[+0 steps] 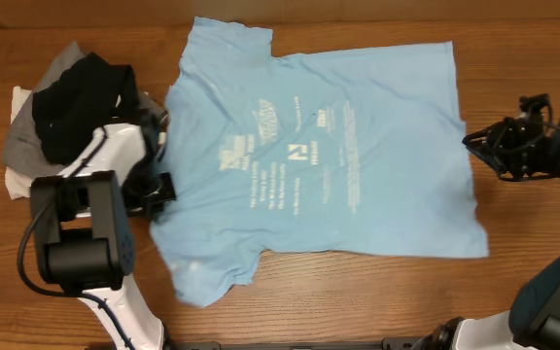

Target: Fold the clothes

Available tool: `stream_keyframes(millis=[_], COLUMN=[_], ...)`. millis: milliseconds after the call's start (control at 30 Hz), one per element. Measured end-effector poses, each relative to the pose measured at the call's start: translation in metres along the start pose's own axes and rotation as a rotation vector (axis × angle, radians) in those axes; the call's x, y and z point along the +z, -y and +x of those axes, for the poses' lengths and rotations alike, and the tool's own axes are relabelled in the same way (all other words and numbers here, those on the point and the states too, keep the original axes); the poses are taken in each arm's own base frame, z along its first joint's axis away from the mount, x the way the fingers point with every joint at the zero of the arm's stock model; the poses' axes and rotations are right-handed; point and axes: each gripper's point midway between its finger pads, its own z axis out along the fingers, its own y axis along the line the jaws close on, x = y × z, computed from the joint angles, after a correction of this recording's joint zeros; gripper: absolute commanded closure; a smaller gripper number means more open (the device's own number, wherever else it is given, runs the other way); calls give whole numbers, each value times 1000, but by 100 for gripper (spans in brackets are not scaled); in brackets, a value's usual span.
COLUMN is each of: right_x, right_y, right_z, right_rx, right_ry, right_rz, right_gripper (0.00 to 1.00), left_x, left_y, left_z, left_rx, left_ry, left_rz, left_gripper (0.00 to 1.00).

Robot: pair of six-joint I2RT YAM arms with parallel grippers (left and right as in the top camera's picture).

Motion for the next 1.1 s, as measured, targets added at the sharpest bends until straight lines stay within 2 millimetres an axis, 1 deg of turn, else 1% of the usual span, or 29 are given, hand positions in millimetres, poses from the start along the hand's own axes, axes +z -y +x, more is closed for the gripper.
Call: stream_keyframes(millis=[33,100,167,200,267,300,333,467,533,567,600,633,700,767,800,867,967,1033,1100], right_x=[3,7,11,12,13,13,12,11,11,12,14,18,31,49,59,77,99,110,122], right_y=[-1,-2,-1,0,4,7,9,13,13,13,14,16,24,36,43,54,63,65,69], right_z=[0,0,1,2,2,2,1,-10,-19,-24,-29,-33,-41,-43,-42,-38,-29,-24,-22], right_rx=[-3,-12,1,9,27,38,47,46,34,26,21,14,12,27,36,58,69,63,52], right_ry=[1,2,0,-1,3,6,12,58,92,111,123,131,133,109,91,53,2,-18,-29], right_rz=[18,49,85,101,139,155,170,195,196,195,195,196,196,201,205,210,223,235,255], right_gripper=[70,66,50,48,43,41,41,52,55,57,62,68,81,92,95,96,96,96,96], left_x=[1,2,2,3,2,0,-1,-12,-23,-29,-37,-45,-69,-98,-113,-145,-180,-195,-205], left_y=[-5,-9,-9,-9,-9,-7,-5,11,20,25,30,35,45,51,52,54,52,51,49], left_z=[-1,-3,-3,-3,-5,-6,-8,-17,-21,-25,-27,-29,-31,-29,-27,-20,-8,0,8], left_rx=[-16,-32,-29,-23,-10,-5,3,43,73,90,109,120,153,181,194,222,252,267,276], left_ry=[-3,-7,-8,-7,-5,-2,2,20,35,50,68,85,139,203,239,320,413,454,479], left_rz=[4,19,34,33,39,52,68,161,218,252,289,326,407,480,513,570,620,641,655], left_gripper=[96,90,84,83,76,73,72,67,60,54,50,47,44,43,43,42,40,40,39])
